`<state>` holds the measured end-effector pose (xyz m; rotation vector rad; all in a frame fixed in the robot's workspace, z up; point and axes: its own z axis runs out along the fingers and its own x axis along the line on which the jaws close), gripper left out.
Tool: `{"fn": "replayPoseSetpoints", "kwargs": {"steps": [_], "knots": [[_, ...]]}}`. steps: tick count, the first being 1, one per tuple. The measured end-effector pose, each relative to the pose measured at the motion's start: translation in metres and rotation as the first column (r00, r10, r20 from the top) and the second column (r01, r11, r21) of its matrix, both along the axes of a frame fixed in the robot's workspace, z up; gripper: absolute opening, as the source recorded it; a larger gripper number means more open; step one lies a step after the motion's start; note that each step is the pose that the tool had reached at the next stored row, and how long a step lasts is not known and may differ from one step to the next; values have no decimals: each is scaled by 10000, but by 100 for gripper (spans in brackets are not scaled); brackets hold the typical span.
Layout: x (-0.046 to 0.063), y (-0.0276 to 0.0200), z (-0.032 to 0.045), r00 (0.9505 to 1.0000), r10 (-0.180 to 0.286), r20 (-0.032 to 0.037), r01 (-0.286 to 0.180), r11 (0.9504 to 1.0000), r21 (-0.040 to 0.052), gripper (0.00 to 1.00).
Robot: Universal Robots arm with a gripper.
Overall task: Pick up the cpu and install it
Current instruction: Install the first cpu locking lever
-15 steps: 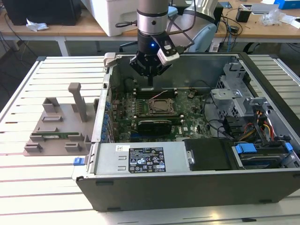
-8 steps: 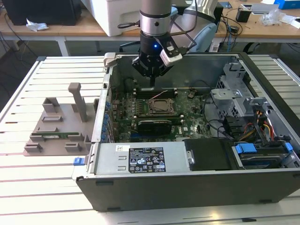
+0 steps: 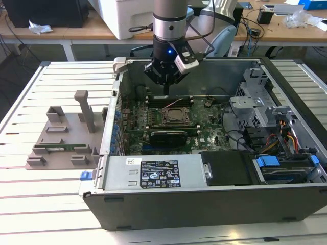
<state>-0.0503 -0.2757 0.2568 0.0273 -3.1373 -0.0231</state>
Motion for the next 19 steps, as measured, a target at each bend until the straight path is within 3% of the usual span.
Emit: {"fn": "replayPoseSetpoints", "kwargs": {"steps": [14,19], "knots": [[0,0,-303,10000,1,-52,-1,10000,-1,11],[60,3,-339,10000,1,-60,-1,10000,-2,11]]}}
